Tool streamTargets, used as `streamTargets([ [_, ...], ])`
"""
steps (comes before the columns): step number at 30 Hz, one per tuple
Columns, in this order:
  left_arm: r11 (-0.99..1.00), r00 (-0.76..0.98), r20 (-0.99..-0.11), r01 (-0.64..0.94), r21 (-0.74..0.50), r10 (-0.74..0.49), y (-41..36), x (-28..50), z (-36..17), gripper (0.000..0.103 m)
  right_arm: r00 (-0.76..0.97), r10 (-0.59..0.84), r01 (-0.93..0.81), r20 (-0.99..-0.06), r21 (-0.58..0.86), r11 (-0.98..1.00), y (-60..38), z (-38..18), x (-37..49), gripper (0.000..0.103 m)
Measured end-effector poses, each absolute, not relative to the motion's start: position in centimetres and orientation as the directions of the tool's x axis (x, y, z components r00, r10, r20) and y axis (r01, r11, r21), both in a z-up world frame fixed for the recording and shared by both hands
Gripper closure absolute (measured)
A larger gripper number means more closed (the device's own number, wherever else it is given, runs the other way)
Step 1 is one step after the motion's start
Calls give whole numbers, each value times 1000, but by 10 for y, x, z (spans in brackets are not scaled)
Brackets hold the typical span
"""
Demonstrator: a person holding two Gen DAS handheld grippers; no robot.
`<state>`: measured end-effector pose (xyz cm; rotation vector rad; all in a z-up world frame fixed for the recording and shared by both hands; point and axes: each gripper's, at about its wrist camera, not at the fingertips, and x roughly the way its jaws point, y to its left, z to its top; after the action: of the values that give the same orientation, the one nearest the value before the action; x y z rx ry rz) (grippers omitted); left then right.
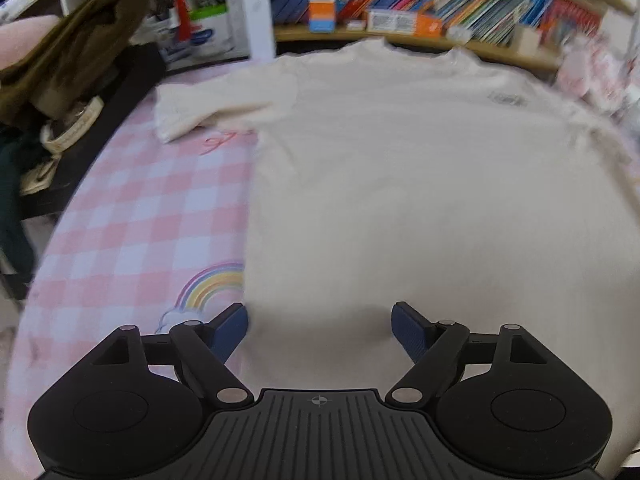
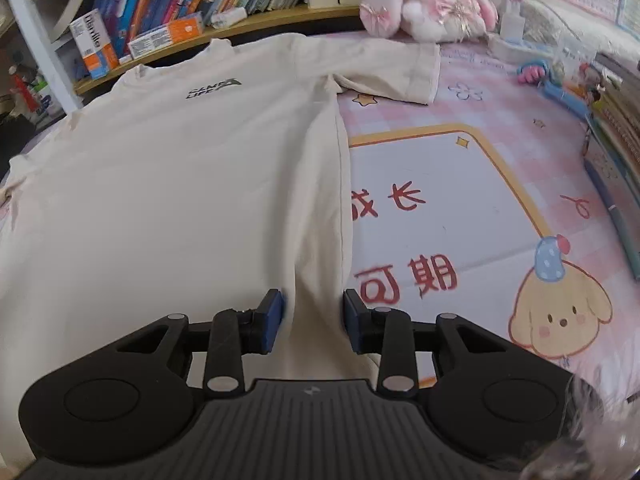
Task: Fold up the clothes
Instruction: 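Open both grippers and lift them away from the flattened shirt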
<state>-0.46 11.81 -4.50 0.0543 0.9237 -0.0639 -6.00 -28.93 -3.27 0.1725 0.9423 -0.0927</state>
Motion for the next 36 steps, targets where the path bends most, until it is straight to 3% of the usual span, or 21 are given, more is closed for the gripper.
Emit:
streamTargets([
  [4,998,595,-802,70,-4,-45,124,-4,-45,19,582,-23,182,-813,103,978,-294,-32,-63,76],
  [9,998,583,-809,50,-49,-69,129,-4,-39,19,612,-95,258,-785,84,963,-297,-22,-71,60],
  [14,992,630,-768,39,-122,-119,130,-6,-25,17,773,-130,238,-621,94,967,-283,15,-87,10],
  [16,990,629,-766,38,-139,-132,129,-5,-22,11,817,-130,214,-562,86,973,-270,28,-91,0],
  [20,989,649,-749,32,-148,-133,127,-9,-15,9,825,-98,174,-556,86,981,-253,41,-91,0],
  [29,990,720,-679,120,-80,-142,123,-20,6,5,804,-171,249,-569,61,967,-232,47,-105,0],
  [36,984,719,-678,45,-173,-152,116,-23,7,5,791,-143,204,-594,37,978,-208,35,-109,0],
])
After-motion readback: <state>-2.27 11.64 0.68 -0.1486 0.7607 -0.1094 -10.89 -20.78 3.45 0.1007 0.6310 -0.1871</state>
